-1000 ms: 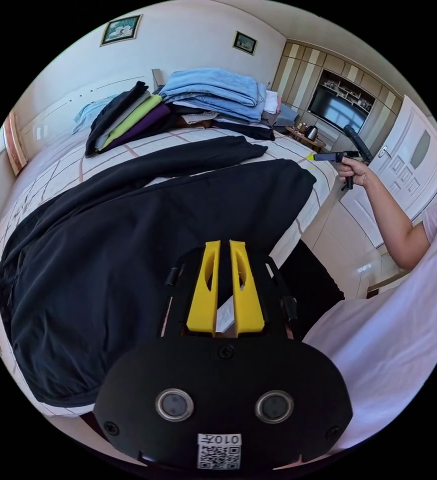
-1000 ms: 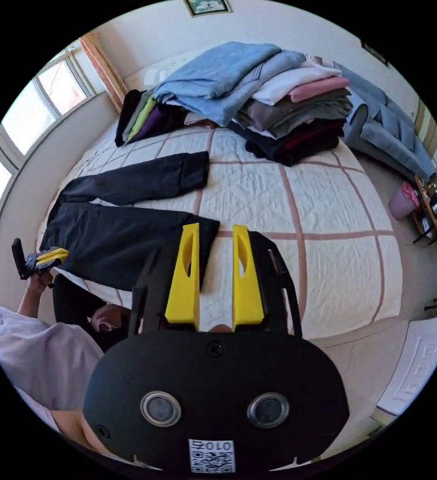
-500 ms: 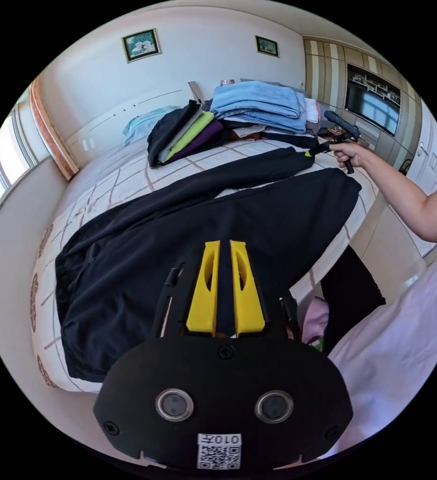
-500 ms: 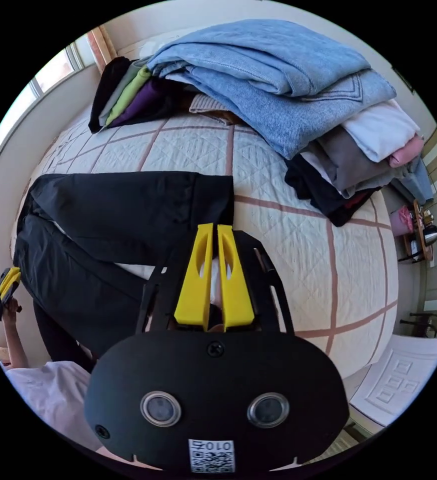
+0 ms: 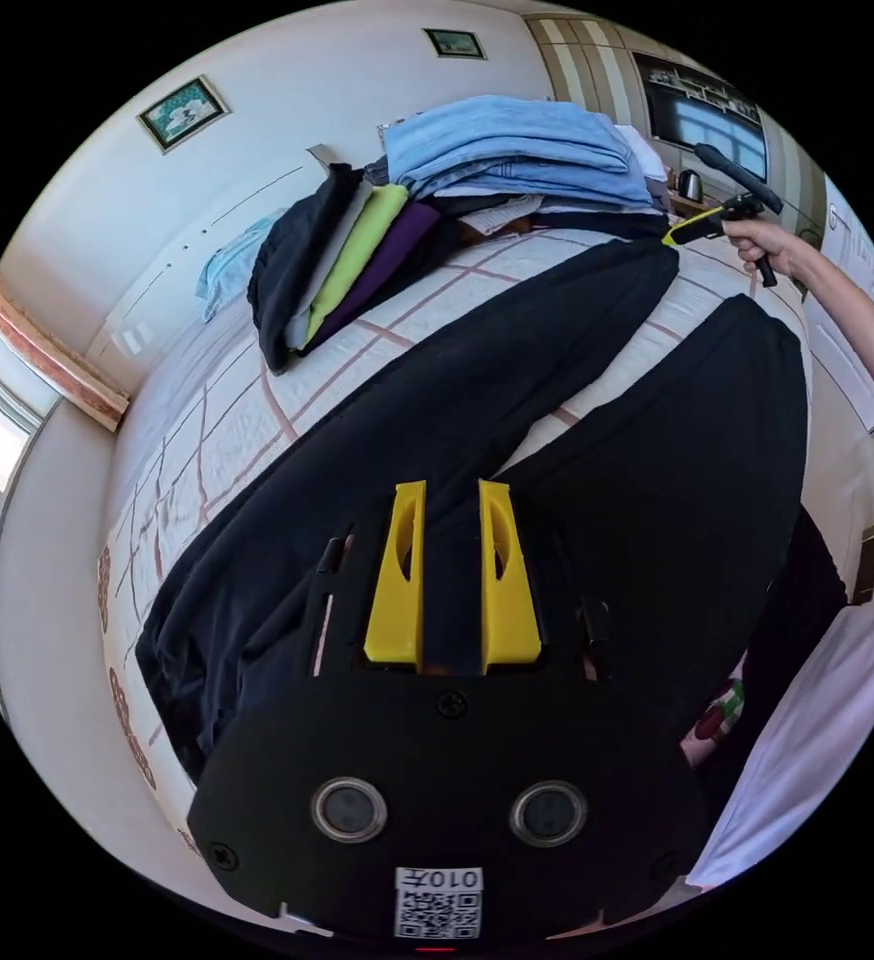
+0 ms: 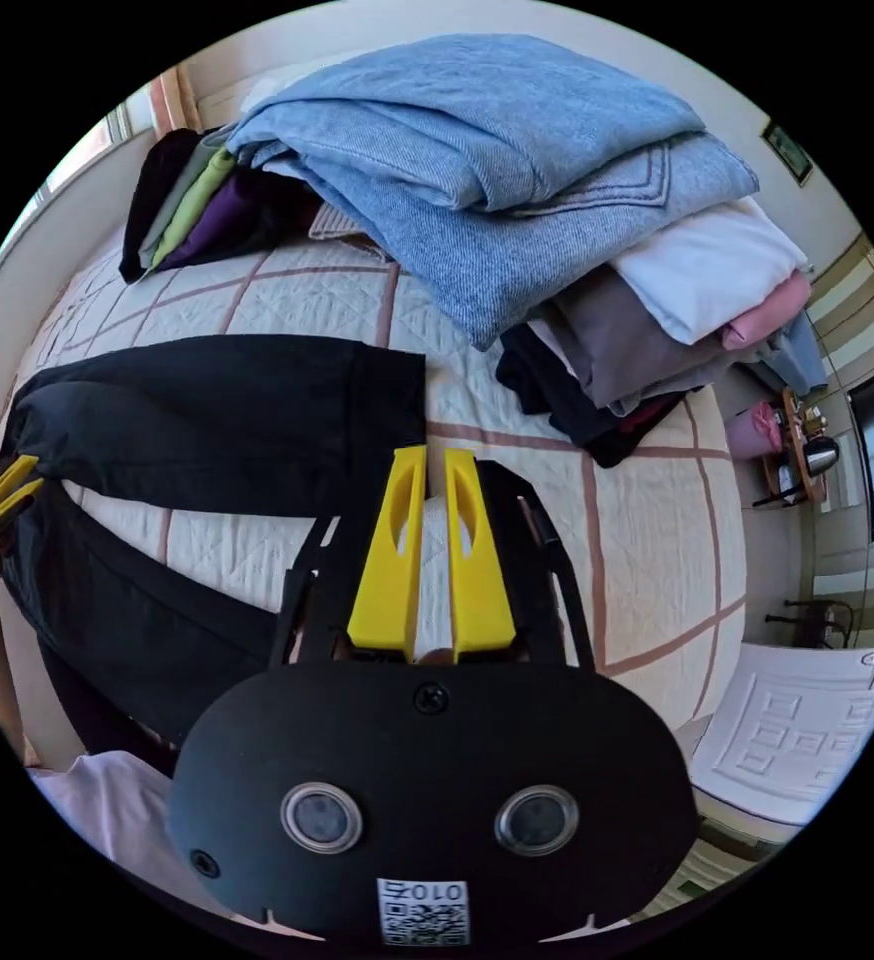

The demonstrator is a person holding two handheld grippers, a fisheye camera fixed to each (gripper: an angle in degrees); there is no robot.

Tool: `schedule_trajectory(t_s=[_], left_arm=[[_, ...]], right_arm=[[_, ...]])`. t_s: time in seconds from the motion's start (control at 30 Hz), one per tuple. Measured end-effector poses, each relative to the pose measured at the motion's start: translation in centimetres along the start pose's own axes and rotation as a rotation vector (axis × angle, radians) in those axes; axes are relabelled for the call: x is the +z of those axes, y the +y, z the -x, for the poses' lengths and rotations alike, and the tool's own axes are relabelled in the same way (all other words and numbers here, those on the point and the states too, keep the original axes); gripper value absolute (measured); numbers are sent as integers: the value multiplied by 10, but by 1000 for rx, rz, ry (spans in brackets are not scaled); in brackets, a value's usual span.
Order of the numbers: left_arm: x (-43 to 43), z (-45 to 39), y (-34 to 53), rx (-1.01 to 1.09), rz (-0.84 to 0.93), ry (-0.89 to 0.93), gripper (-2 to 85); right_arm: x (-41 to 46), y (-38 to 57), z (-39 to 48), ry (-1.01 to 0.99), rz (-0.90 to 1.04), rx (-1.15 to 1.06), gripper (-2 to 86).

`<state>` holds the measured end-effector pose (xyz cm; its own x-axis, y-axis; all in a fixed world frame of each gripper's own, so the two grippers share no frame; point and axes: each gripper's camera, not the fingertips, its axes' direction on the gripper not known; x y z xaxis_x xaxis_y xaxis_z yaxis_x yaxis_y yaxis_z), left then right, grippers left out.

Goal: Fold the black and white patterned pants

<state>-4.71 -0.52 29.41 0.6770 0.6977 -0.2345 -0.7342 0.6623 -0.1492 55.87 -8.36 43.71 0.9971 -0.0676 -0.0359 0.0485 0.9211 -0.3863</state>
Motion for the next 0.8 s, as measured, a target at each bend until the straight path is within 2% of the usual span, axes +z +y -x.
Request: schedule_trajectory(t_s=[0.1,0.13,0.2,0.4,0.5,0.63,0.73,0.8], left_arm=[[4,1,-10,40,-18,-9,58],[6,3,-12,45,-14,-7,56],[21,8,-22,71,19,71,50],[45,8,-32,92,78,98,26],[45,14,-34,78,88,78,6],[32,29,-32,46,38,109,-1],[10,32,-27,105,-1,115,-2],[25,23,-25,193,88,112,-1]], right_arm=[[-18,6,0,-107,-113,-9,92],[-19,5,-1,-191,-110,-13,90],[-9,0,0,-233,-58,-16,96],[34,-14,18,-158,43,-14,77],[32,-18,28,-89,31,-25,52],[10,-22,24,-104,-11,-13,29],[12,-27,19,-139,-1,2,27],[26,-33,24,-132,33,-9,30]])
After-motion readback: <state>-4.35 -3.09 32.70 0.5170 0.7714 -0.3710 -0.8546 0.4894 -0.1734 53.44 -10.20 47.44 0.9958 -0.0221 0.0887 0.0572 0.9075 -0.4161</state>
